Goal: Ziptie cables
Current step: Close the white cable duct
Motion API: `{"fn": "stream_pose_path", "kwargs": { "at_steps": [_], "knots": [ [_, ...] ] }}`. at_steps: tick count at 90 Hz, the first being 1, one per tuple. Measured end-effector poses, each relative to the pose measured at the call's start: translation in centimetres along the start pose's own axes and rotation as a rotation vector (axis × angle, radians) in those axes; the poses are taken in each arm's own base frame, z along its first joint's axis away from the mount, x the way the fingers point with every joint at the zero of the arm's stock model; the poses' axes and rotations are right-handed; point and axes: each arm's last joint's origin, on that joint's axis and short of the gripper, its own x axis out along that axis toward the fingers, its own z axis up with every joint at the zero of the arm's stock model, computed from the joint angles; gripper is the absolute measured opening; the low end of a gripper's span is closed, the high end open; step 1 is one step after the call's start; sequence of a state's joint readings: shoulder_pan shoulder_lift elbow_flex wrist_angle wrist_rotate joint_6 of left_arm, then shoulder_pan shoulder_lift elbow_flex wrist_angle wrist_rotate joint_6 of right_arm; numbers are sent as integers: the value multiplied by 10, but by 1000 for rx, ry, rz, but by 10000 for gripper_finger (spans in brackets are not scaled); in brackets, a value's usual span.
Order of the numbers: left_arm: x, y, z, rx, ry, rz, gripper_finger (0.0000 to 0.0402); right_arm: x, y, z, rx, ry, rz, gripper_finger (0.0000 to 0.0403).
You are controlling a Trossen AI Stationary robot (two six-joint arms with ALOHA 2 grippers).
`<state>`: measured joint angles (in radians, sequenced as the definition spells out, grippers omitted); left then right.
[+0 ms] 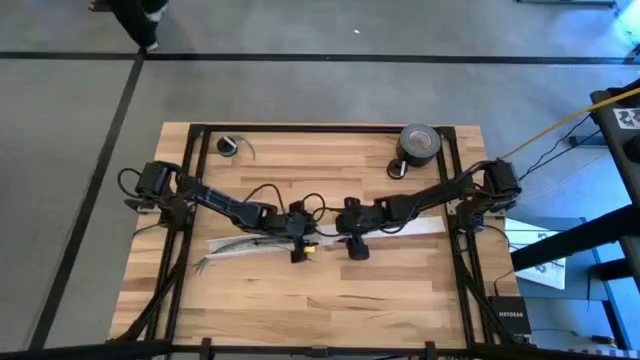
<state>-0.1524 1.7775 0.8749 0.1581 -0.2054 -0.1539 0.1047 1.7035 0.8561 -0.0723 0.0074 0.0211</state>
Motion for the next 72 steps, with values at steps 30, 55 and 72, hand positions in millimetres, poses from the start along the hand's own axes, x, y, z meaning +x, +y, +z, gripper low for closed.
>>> {"fn": "stream_pose_path", "kwargs": {
  "at_steps": [30,55,72],
  "knots": [
    [0,0,-1,2,8,-2,241,9,1,14,-10,6,26,219],
    [3,-1,-3,2,11,-11,241,11,1,16,6,-20,27,213],
    [5,-1,-3,1,8,-13,241,11,1,16,41,-25,27,217]
  ]
}}
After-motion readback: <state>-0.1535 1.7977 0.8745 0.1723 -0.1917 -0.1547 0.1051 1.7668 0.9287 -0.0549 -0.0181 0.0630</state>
